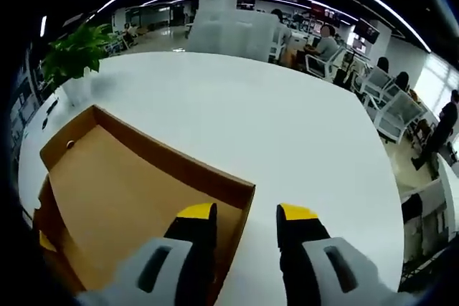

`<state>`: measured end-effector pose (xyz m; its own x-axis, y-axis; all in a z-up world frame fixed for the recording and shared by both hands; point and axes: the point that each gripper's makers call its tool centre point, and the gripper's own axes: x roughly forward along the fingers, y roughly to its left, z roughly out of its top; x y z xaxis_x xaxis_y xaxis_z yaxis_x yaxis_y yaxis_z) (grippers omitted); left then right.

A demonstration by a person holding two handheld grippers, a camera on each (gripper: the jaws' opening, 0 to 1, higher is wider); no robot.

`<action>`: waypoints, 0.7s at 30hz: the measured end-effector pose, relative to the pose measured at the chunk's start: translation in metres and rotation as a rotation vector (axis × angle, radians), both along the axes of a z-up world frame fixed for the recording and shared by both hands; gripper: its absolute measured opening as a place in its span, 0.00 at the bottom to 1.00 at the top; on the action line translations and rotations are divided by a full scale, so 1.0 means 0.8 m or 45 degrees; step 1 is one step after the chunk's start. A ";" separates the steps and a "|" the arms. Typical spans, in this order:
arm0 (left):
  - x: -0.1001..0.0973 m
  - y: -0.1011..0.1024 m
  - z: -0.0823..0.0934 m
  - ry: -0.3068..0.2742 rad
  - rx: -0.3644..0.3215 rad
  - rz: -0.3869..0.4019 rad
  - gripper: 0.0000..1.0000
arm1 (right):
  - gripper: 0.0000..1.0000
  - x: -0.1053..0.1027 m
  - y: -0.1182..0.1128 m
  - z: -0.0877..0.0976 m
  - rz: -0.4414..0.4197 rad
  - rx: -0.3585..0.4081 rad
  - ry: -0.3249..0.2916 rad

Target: Operate the shoe box by opening the lid, removing the specified soft item, and placing it in the target area until the item is outside and the box remains undamaged.

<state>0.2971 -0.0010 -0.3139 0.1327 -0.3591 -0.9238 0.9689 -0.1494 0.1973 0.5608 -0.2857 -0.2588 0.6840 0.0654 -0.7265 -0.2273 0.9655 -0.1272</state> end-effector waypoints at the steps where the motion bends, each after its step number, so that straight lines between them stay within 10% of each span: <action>1: 0.000 0.000 0.000 0.000 0.000 0.000 0.07 | 0.27 0.001 0.000 -0.001 0.000 0.006 0.003; 21: 0.001 0.001 0.000 0.001 -0.002 -0.004 0.06 | 0.07 -0.005 0.006 0.009 0.017 -0.008 -0.012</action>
<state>0.2982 -0.0004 -0.3140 0.1311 -0.3612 -0.9232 0.9685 -0.1521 0.1970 0.5570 -0.2807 -0.2519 0.6898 0.0702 -0.7205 -0.2390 0.9616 -0.1351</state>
